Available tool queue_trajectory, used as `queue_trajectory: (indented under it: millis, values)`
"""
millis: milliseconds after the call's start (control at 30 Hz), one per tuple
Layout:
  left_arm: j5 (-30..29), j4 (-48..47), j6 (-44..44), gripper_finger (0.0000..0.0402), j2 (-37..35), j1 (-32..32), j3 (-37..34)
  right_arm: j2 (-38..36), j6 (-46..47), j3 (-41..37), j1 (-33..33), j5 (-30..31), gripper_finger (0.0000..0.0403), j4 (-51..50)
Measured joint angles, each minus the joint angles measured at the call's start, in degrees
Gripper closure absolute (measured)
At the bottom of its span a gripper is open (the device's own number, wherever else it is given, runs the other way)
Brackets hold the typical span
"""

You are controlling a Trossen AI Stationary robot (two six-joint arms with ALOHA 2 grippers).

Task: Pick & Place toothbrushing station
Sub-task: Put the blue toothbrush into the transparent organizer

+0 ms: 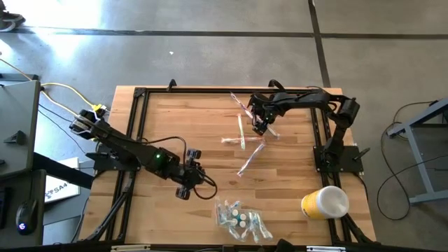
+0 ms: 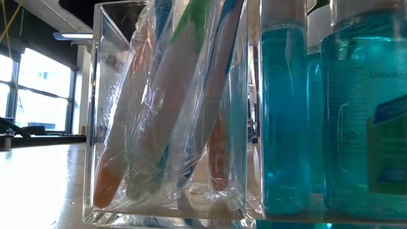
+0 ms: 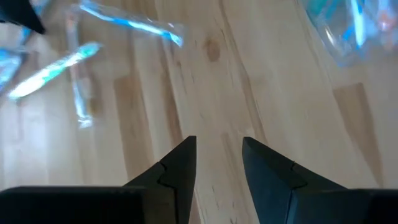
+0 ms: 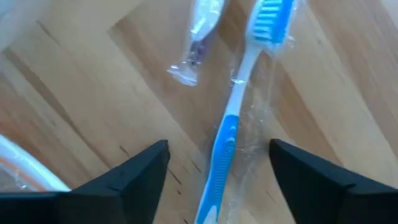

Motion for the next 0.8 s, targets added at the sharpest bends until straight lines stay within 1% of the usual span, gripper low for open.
queue_trajectory:
  millis: [100, 167, 233, 367, 400, 500, 633, 800]
  values:
    - [1.32, 3.26, 0.6, 0.0277, 0.04, 0.02, -2.6, 0.05, -0.6, -0.03, -0.04, 0.04, 0.0176, -0.16]
    - [1.89, 5.18, 0.62, 0.0277, 0.04, 0.04, -4.3, 0.09, -0.62, -0.06, -0.01, -0.01, 0.0215, -0.23]
    - [2.09, 7.48, 0.7, 0.0277, 0.04, 0.04, -5.88, 0.12, -0.42, -0.08, 0.0, -0.1, 0.0261, -0.36]
    - [2.51, 10.81, 1.13, 0.0277, 0.04, 0.02, -7.7, 0.22, 0.6, -0.14, 0.2, 0.54, 0.0369, -0.7]
    - [2.95, 11.39, 1.17, 0.0277, 0.04, 0.02, -7.97, 0.2, 0.6, -0.14, 0.43, 1.01, 0.0383, -0.83]
    - [4.44, 14.53, 1.86, 0.0277, 0.04, 0.02, -9.51, -0.32, 1.93, -0.18, 1.38, 3.89, 0.0388, -1.37]
    - [6.81, 19.33, 2.51, 0.0277, 0.04, 0.0, -12.08, -2.99, 2.65, -0.6, 4.61, 9.2, 0.039, -2.9]
    - [10.48, 24.46, 1.1, 0.0277, 0.04, 0.0, -14.94, -12.93, 7.31, -0.38, 10.83, 16.24, 0.039, -7.76]
